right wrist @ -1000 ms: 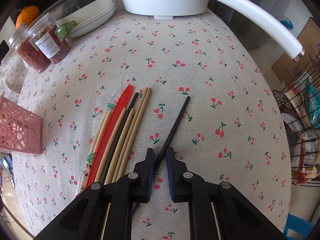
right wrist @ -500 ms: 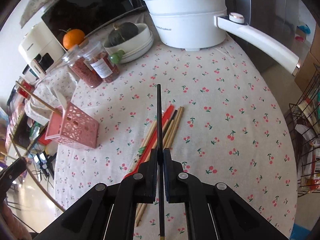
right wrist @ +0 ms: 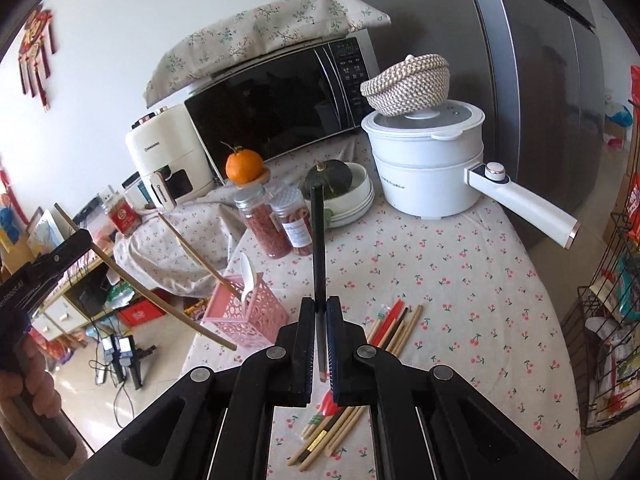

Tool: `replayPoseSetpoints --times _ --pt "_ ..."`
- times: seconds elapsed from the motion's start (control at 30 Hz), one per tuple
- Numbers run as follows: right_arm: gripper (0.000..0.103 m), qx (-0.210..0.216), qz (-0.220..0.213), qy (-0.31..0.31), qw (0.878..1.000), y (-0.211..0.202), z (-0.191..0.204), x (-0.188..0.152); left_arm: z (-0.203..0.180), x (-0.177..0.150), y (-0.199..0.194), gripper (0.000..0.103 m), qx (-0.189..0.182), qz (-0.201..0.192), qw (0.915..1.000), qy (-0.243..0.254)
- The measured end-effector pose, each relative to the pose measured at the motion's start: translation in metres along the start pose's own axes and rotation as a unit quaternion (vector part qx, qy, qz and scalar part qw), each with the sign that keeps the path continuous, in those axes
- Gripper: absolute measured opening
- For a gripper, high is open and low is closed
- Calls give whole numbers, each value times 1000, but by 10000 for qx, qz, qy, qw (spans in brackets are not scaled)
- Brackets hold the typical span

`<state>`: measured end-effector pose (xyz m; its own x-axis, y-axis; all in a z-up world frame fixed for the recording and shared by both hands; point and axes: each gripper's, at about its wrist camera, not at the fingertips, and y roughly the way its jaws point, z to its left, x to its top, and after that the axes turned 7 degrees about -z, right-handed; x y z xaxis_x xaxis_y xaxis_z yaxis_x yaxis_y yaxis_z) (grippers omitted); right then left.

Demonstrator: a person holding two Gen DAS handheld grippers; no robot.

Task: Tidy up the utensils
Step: 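Insert the wooden chopstick into the pink holder with the left tool while the right tool carries the black chopstick, then lower the black chopstick into the pink holder and open the right tool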

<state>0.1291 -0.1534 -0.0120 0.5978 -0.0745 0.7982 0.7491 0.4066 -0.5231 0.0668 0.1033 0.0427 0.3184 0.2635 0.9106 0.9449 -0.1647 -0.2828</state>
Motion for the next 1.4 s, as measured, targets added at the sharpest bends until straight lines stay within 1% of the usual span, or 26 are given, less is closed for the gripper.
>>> replayPoseSetpoints --times 0.13,0.17,0.23,0.43,0.6,0.73,0.83,0.87,0.9,0.93,0.97,1.0,1.1,1.2,1.3,1.4 --pt "6 73 -88 117 9999 1 3 6 7 7 0 6 155 -564 9982 -142" --pt "6 96 -88 139 9998 2 3 7 10 7 3 6 208 -640 9976 -161" --pt "6 120 -77 158 9998 5 4 7 13 5 14 6 277 -636 9974 -180" --pt "6 157 -43 185 9997 10 7 5 24 -9 51 6 571 -289 9978 -161" --pt "6 180 -35 196 9996 13 10 4 34 -25 78 6 647 168 9974 -262" --pt "6 247 -42 218 9994 14 14 5 43 -35 95 6 604 522 9959 -433" --pt "6 338 -79 260 9991 14 16 7 44 -40 103 9 666 740 9939 -465" --pt "6 370 -97 274 9989 14 18 8 43 -41 104 15 644 812 9936 -454" --pt "6 395 -119 283 9987 13 19 9 42 -41 104 25 662 844 9933 -428" --pt "6 418 -145 287 9986 13 21 10 40 -41 103 31 686 847 9933 -393" --pt "6 431 -171 290 9985 12 23 12 38 -40 100 42 701 840 9933 -364" --pt "6 454 -192 301 9983 12 24 13 37 -40 99 51 710 842 9933 -344" --pt "6 552 -264 344 9975 11 30 18 36 -38 90 63 778 937 9920 -323" --pt "6 606 -348 380 9968 10 37 23 42 -39 80 71 898 1100 9890 -400" --pt "6 625 -410 435 9963 14 43 31 48 -40 70 76 1008 1207 9866 -436" --pt "6 661 -508 458 9955 16 49 38 50 -39 60 80 1024 1229 9867 -292"
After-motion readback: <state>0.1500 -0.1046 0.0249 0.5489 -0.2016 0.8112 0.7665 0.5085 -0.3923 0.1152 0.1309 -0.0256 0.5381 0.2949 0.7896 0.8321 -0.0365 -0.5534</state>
